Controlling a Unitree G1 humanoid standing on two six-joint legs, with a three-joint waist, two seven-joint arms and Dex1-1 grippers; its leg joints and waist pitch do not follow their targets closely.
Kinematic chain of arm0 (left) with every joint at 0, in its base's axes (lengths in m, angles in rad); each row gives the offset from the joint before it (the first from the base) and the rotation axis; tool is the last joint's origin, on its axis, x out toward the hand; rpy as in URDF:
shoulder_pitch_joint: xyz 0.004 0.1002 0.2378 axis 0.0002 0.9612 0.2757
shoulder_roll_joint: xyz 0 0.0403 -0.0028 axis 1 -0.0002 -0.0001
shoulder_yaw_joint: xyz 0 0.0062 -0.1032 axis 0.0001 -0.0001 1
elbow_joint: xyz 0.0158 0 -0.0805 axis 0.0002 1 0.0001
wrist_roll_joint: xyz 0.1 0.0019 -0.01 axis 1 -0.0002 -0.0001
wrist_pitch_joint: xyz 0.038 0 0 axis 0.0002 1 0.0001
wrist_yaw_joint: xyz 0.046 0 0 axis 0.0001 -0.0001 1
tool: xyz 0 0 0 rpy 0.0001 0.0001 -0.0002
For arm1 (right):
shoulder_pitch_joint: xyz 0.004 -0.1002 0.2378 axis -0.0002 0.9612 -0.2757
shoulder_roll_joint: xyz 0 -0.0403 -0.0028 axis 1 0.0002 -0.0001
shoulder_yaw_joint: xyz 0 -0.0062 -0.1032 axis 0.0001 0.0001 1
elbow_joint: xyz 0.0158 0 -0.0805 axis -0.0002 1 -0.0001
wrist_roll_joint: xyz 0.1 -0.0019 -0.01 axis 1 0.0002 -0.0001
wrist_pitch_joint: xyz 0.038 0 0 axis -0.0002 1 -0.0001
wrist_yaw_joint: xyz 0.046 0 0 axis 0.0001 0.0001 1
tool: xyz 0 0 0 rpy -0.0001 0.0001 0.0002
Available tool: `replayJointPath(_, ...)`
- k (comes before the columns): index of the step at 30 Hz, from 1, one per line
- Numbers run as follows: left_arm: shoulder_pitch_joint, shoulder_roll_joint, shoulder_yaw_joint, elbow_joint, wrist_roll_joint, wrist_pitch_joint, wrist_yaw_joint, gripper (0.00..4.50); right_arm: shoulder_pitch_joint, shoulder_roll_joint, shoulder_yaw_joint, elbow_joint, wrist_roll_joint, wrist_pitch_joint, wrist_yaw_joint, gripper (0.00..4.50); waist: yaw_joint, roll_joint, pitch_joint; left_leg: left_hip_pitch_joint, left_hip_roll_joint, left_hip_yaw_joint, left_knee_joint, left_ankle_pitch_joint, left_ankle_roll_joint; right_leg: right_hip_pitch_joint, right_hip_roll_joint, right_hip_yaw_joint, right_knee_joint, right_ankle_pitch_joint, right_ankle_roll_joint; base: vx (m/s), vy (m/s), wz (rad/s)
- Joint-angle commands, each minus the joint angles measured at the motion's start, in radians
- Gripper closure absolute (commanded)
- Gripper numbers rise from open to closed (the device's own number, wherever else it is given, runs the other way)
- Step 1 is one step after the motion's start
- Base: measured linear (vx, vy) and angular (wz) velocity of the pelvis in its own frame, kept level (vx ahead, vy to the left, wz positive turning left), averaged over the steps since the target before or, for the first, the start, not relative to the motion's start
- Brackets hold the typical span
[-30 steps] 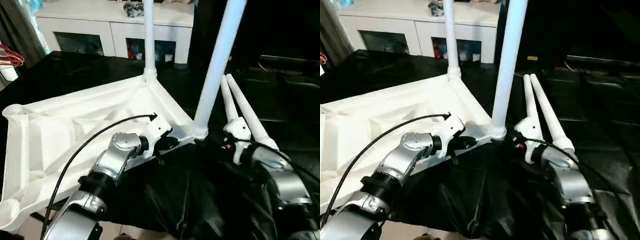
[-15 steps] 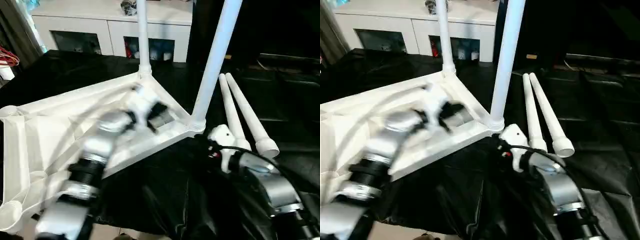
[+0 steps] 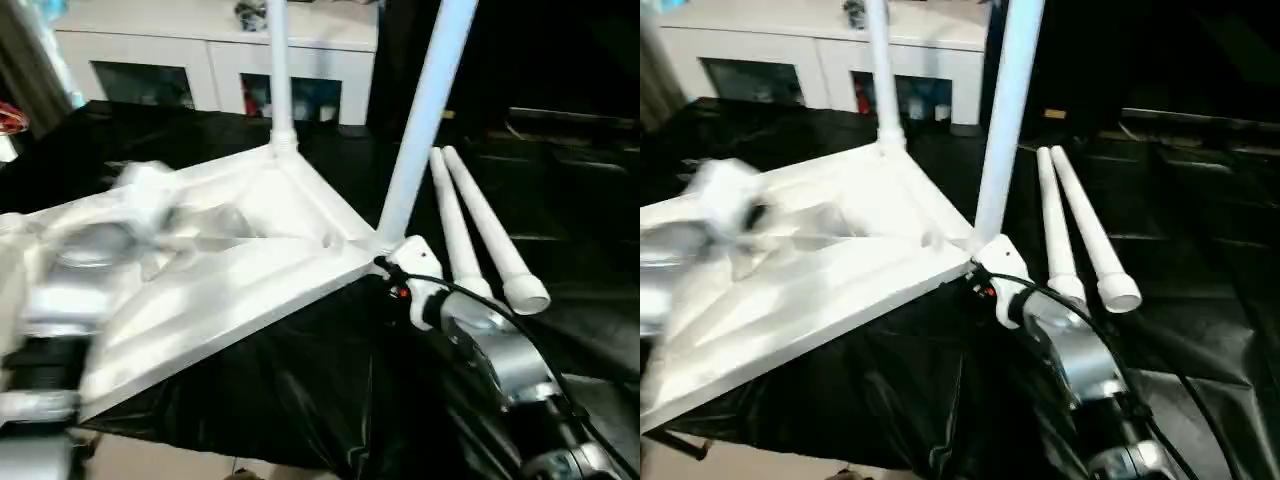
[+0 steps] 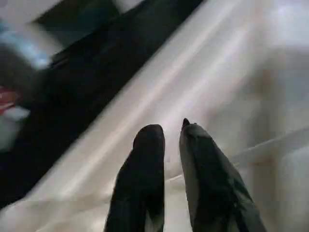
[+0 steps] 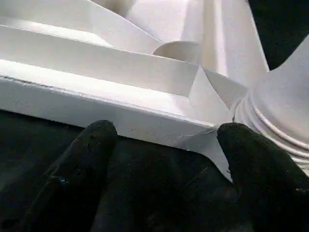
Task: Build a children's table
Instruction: Rotate leg to tighten, then rotate table base
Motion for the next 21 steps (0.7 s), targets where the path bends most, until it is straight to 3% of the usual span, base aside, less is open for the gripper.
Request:
replayJointPath(1,0.012,0.011,0.004,0.014,0.029,0.028,0.029,4.13,-0.012,0.004,0.000,0.041,-0.017,0.028,-0.025,0.67,-0.001,0.014,-0.064,0.026,0.039,-0.019,-0.074,-0.281,-0.017,0.034,-0.079,0.052,-0.077,-0.277,-0.169,0.000,0.000,0.00)
replayJointPath(3,0.033,0.039,-0.007,0.031,0.041,0.047,0.019,4.47,-0.025,0.007,0.000,0.061,-0.015,0.031,-0.031,0.67,0.001,0.013,-0.064,0.027,0.039,-0.019,-0.075,-0.295,-0.023,0.033,-0.080,0.054,-0.078,-0.289,-0.164,0.000,0.000,0.00)
replayJointPath(5,0.059,0.059,-0.036,0.036,0.040,0.065,-0.036,4.50,-0.032,0.009,0.002,0.068,-0.015,0.031,-0.028,0.67,0.001,0.013,-0.065,0.023,0.039,-0.022,-0.077,-0.296,-0.025,0.036,-0.081,0.054,-0.078,-0.291,-0.157,0.000,0.000,0.00)
replayJointPath(6,0.068,0.064,-0.048,0.032,0.038,0.072,-0.054,4.50,-0.035,0.011,0.002,0.073,-0.017,0.032,-0.027,0.96,-0.001,0.012,-0.065,0.020,0.038,-0.022,-0.078,-0.293,-0.026,0.038,-0.083,0.055,-0.077,-0.291,-0.156,0.000,0.000,0.00)
replayJointPath(8,0.092,0.069,-0.078,0.006,0.014,0.093,-0.125,4.50,-0.044,0.015,0.009,0.091,-0.025,0.023,-0.027,1.04,0.002,0.013,-0.065,0.025,0.040,-0.021,-0.077,-0.295,-0.026,0.034,-0.086,0.056,-0.080,-0.289,-0.165,0.000,0.000,0.00)
replayJointPath(9,0.121,0.078,-0.124,-0.030,-0.007,0.119,-0.209,4.50,-0.060,0.023,0.015,0.126,-0.030,0.009,-0.031,1.09,0.002,0.013,-0.066,0.024,0.040,-0.022,-0.077,-0.296,-0.028,0.035,-0.086,0.056,-0.079,-0.288,-0.170,0.000,0.000,0.00)
replayJointPath(12,0.151,0.090,-0.169,-0.075,-0.028,0.146,-0.293,4.50,-0.079,0.035,0.019,0.170,-0.035,-0.014,-0.036,1.35,0.002,0.015,-0.067,0.024,0.041,-0.021,-0.078,-0.298,-0.031,0.034,-0.087,0.056,-0.076,-0.273,-0.187,0.000,0.000,0.00)
replayJointPath(16,0.189,0.125,-0.221,-0.154,-0.068,0.180,-0.405,4.50,-0.110,0.056,0.015,0.232,-0.036,-0.040,-0.052,1.74,0.000,0.016,-0.068,0.023,0.041,-0.021,-0.077,-0.282,-0.030,0.037,-0.086,0.056,-0.070,-0.237,-0.201,0.000,0.000,0.00)
replayJointPath(17,0.194,0.130,-0.225,-0.176,-0.089,0.186,-0.435,4.50,-0.121,0.065,0.011,0.247,-0.033,-0.043,-0.057,1.81,-0.002,0.010,-0.066,0.023,0.041,-0.019,-0.078,-0.282,-0.027,0.037,-0.084,0.056,-0.071,-0.238,-0.204,0.000,0.000,0.00)
replayJointPath(19,0.204,0.140,-0.231,-0.220,-0.129,0.199,-0.493,4.50,-0.135,0.079,0.004,0.267,-0.022,-0.050,-0.054,1.86,-0.002,0.013,-0.066,0.021,0.040,-0.019,-0.078,-0.272,-0.028,0.039,-0.084,0.056,-0.070,-0.233,-0.207,0.000,0.000,0.00)
replayJointPath(21,0.231,0.174,-0.257,-0.290,-0.171,0.179,-0.587,4.50,-0.148,0.095,0.002,0.286,-0.017,-0.057,-0.054,2.22,-0.002,0.012,-0.066,0.023,0.043,-0.020,-0.079,-0.269,-0.026,0.038,-0.085,0.057,-0.067,-0.231,-0.209,0.000,0.000,0.00)
